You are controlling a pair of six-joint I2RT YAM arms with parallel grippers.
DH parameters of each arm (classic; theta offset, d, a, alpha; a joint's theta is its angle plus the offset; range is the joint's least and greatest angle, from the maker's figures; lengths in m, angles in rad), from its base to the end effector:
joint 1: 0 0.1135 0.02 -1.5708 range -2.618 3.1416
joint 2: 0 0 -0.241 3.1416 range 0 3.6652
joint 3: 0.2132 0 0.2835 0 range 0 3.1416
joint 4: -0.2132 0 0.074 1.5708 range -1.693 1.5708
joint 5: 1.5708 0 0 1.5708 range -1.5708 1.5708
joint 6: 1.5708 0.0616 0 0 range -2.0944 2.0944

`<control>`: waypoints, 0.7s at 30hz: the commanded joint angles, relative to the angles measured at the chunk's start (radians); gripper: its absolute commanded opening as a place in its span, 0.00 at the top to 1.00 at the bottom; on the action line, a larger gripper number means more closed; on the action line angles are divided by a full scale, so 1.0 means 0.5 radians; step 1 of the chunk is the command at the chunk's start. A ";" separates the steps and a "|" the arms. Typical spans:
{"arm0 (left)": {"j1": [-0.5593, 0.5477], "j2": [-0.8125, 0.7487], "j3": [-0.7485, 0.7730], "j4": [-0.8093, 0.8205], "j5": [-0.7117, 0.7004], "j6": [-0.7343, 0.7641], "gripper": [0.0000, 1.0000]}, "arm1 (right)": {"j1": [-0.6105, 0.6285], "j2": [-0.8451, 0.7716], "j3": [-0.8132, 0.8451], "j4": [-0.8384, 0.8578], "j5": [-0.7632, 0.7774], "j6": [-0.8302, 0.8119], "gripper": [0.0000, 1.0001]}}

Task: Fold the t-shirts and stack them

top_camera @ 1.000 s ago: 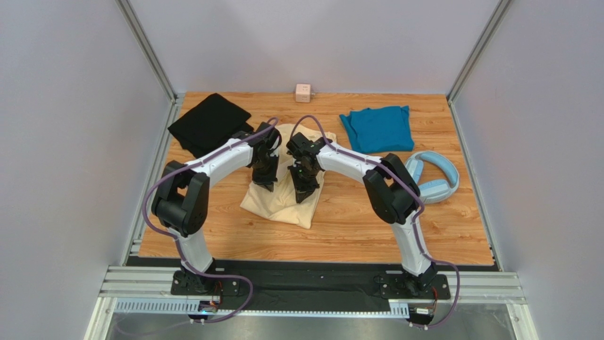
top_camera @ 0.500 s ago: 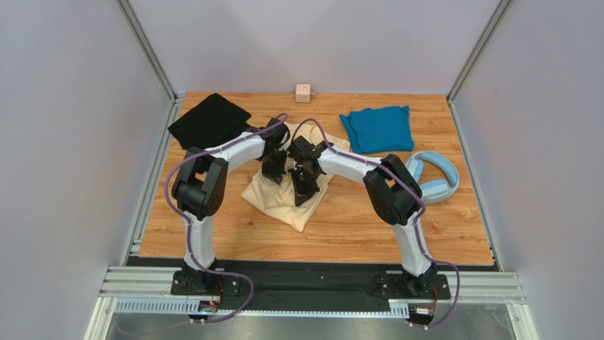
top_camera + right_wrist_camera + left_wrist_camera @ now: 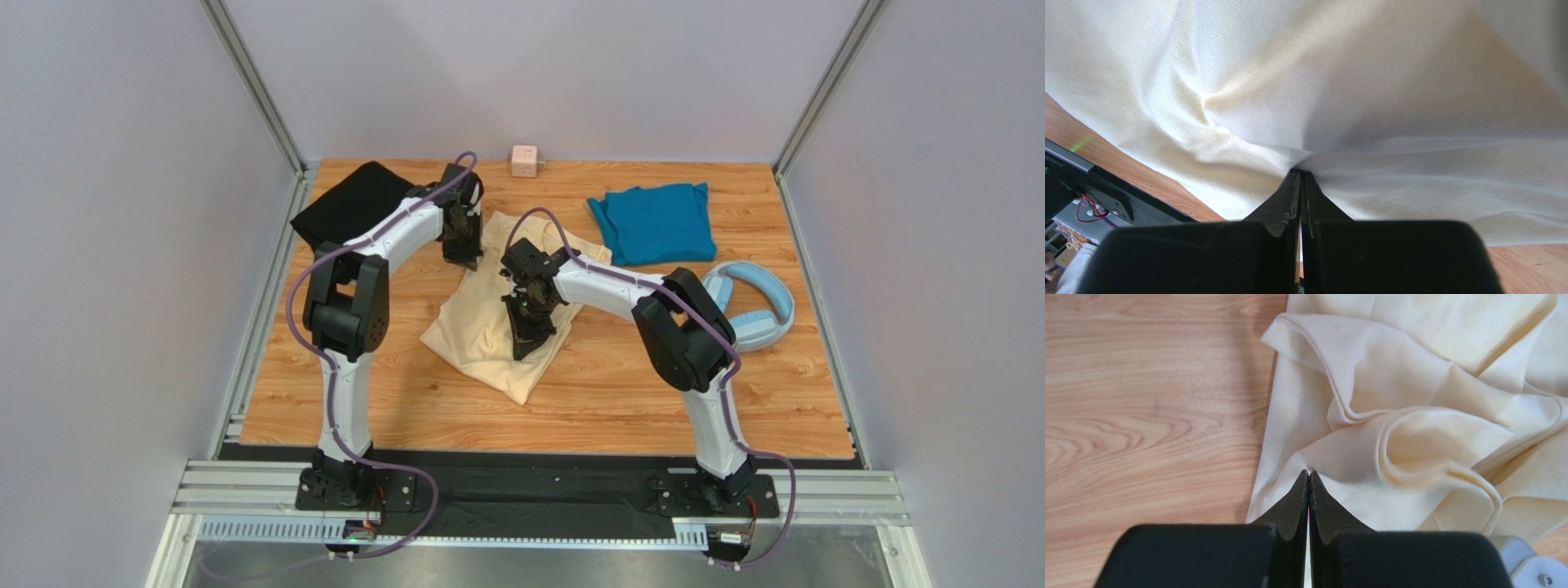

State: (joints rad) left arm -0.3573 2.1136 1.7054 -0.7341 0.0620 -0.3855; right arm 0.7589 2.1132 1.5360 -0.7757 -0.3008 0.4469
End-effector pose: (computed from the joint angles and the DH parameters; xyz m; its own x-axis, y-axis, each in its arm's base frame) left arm 0.4473 -0.1711 0.1417 -0.9299 -0.0534 -0.3638 0.0254 0.9777 -0.2085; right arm 0.3053 0.3147 0.0893 -0.9430 -0.3254 -0.0699 -0.3284 0.8756 0.3543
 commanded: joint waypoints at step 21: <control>0.024 -0.754 -0.551 -0.234 0.358 0.151 0.86 | -0.327 -0.385 -0.023 -0.332 0.249 -0.360 0.95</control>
State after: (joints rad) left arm -0.3214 1.8416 1.5471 -0.8135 0.1642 -0.3477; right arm 0.6136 2.0041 1.4349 -0.9020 -0.2043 0.3092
